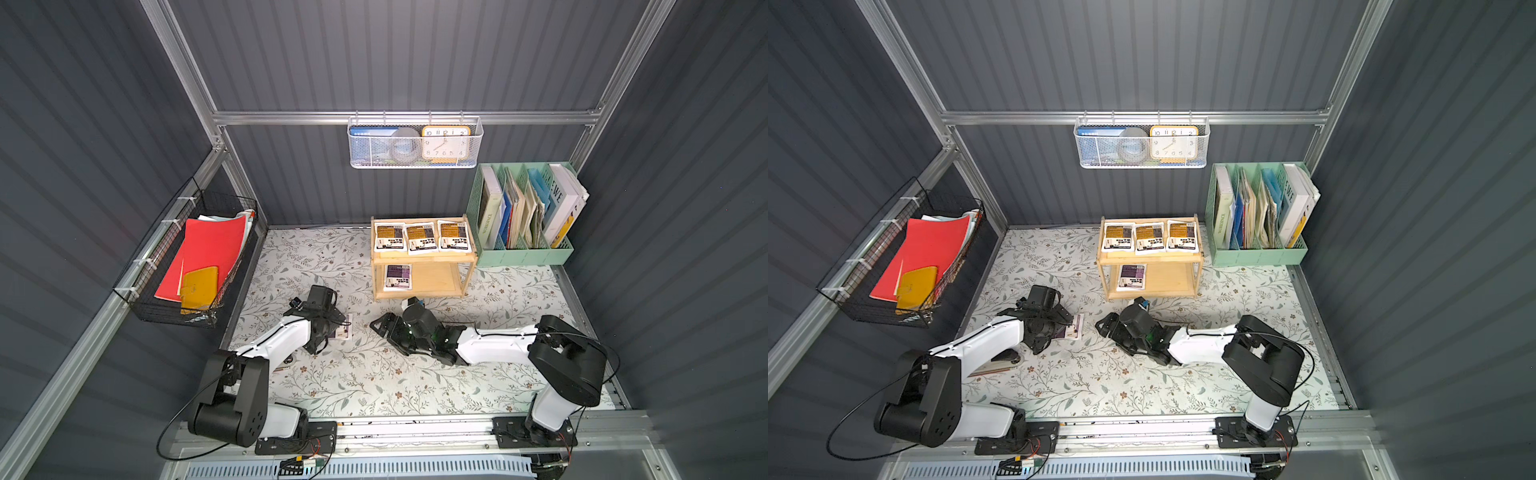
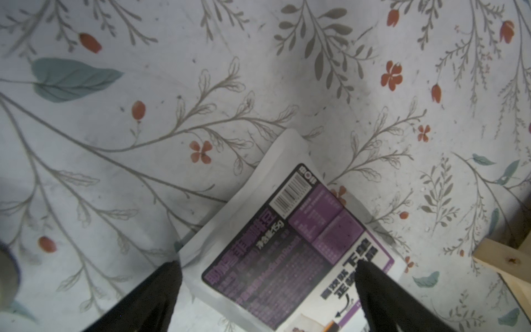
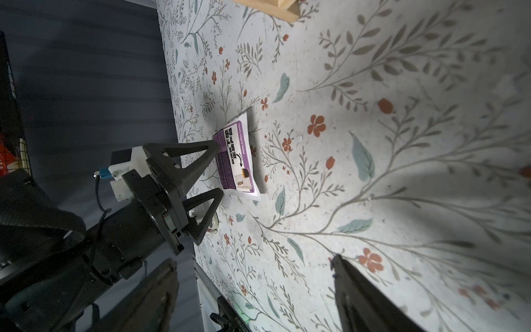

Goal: Place the bagged coffee beans on the shelf by color
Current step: Adjust the bagged coffee beans at the center of the board, then pick up the bagged coffee beans at the center of the board.

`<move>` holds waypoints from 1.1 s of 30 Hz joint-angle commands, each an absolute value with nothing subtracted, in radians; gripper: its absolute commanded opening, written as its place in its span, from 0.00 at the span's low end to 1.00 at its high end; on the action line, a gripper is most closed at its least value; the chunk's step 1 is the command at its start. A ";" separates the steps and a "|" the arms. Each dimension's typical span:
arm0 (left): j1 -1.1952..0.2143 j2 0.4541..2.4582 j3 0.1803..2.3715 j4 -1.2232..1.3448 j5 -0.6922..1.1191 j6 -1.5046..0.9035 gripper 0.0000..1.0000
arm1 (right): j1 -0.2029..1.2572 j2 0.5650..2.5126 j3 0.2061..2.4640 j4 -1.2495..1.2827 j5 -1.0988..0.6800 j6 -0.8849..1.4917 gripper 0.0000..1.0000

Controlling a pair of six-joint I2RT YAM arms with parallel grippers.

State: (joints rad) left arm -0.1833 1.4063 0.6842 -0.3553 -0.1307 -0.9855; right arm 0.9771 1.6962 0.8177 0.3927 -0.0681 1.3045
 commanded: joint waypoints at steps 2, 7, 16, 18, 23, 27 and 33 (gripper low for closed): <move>-0.185 1.453 0.666 -0.282 -0.053 -0.914 1.00 | 0.977 1.656 0.767 0.410 -0.043 1.324 0.87; -0.214 1.497 0.651 -0.214 0.000 -0.927 1.00 | 0.973 1.634 0.733 0.413 -0.029 1.331 0.87; -0.252 1.412 0.722 -0.313 -0.108 -0.957 1.00 | 0.966 1.669 0.766 0.404 -0.041 1.318 0.87; -0.250 1.409 0.768 -0.377 -0.173 -0.986 1.00 | 0.966 1.690 0.784 0.413 -0.058 1.321 0.87; -0.250 1.472 0.822 -0.466 -0.246 -0.983 1.00 | 0.973 1.743 0.829 0.448 -0.071 1.343 0.86; -0.250 1.515 0.800 -0.447 -0.232 -0.997 1.00 | 0.974 1.775 0.843 0.484 -0.063 1.376 0.86; -0.250 1.546 0.776 -0.436 -0.240 -1.012 1.00 | 0.978 1.833 0.884 0.525 -0.049 1.409 0.85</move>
State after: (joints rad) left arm -0.2508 1.5349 0.7837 -0.4015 -0.2199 -0.9913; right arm 0.9718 1.8076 0.8505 0.4873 -0.0620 1.3865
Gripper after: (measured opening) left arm 0.999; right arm 0.852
